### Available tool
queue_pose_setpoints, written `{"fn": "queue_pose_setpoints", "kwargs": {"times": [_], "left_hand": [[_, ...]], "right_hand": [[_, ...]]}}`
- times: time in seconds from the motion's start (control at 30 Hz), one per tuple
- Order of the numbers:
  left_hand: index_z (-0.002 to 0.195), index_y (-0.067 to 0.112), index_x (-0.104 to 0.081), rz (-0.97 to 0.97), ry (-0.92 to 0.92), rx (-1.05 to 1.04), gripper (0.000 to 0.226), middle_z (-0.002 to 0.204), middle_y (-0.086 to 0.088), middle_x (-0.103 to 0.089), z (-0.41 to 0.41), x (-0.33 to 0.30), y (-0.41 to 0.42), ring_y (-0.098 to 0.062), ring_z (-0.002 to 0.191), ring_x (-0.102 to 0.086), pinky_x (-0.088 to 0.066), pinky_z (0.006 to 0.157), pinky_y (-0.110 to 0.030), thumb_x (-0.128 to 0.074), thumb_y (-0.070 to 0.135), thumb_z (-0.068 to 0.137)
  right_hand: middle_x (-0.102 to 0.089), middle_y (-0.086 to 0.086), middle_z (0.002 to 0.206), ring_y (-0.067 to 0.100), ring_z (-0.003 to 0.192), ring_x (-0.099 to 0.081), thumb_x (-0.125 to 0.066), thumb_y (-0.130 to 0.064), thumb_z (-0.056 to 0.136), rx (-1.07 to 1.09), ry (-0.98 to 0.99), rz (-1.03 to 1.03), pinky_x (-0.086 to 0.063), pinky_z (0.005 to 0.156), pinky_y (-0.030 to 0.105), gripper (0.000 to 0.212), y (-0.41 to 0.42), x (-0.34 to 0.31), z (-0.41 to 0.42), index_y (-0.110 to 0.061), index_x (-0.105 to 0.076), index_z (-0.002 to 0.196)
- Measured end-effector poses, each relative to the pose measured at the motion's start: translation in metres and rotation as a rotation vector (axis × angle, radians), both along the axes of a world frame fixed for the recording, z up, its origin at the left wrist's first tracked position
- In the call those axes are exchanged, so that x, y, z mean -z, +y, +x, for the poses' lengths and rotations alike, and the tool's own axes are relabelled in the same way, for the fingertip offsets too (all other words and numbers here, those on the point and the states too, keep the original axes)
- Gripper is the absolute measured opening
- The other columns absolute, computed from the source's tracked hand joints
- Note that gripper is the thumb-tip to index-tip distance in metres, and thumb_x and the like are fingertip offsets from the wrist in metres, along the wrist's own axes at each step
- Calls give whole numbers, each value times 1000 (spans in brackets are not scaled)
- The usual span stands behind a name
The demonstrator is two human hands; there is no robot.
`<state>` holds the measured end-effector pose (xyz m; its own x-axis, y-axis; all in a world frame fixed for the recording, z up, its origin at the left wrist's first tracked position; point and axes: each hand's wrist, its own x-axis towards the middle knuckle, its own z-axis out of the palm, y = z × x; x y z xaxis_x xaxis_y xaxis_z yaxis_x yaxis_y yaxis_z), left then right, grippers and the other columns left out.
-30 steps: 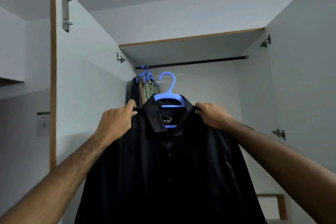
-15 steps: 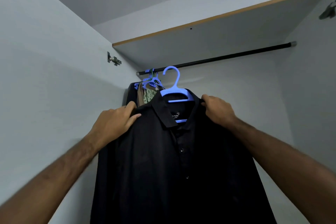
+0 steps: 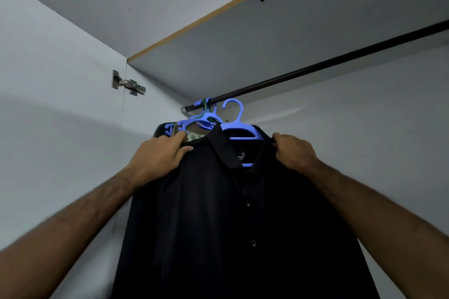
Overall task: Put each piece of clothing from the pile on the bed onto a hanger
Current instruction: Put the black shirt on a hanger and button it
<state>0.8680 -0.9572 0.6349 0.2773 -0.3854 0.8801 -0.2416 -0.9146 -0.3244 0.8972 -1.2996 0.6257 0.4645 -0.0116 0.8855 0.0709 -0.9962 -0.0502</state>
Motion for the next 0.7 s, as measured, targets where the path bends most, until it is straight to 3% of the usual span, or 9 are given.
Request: {"fn": "queue_pose_setpoints", "kwargs": {"times": [0.17, 0.4, 0.57, 0.7], "left_hand": [[109, 19, -44, 52, -68, -210, 33, 100, -10, -67, 39, -34, -30, -36, 90, -64, -37, 66, -36, -36, 50, 103], [110, 16, -44, 153, -71, -459, 37, 106, -13, -67, 94, -92, -71, -36, 94, -63, -39, 69, -38, -31, 50, 105], [115, 13, -45, 208, -93, -586, 39, 108, -11, -67, 130, -117, -86, -33, 93, -65, -41, 70, -37, -31, 48, 105], [114, 11, -47, 196, -196, -649, 38, 109, -13, -67, 145, -131, -95, -35, 95, -65, -37, 69, -36, -33, 45, 106]], "right_hand": [[-63, 8, 114, 32, 103, -60, -44, -15, 93, -108, 27, 62, -36, 77, 37, 18, -10, -21, 92, -12, -51, 109], [-62, 9, 113, 30, 94, -55, -44, -17, 90, -219, 85, 165, -36, 85, 42, 8, -14, -58, 188, -16, -44, 99], [-59, 11, 122, 34, 113, -57, -46, -22, 92, -366, 112, 220, -38, 92, 45, 23, 8, -69, 240, -15, -48, 114], [-53, 14, 126, 38, 118, -53, -46, -27, 95, -525, 18, 274, -44, 95, 47, 29, 19, -77, 271, -12, -48, 120]]}}
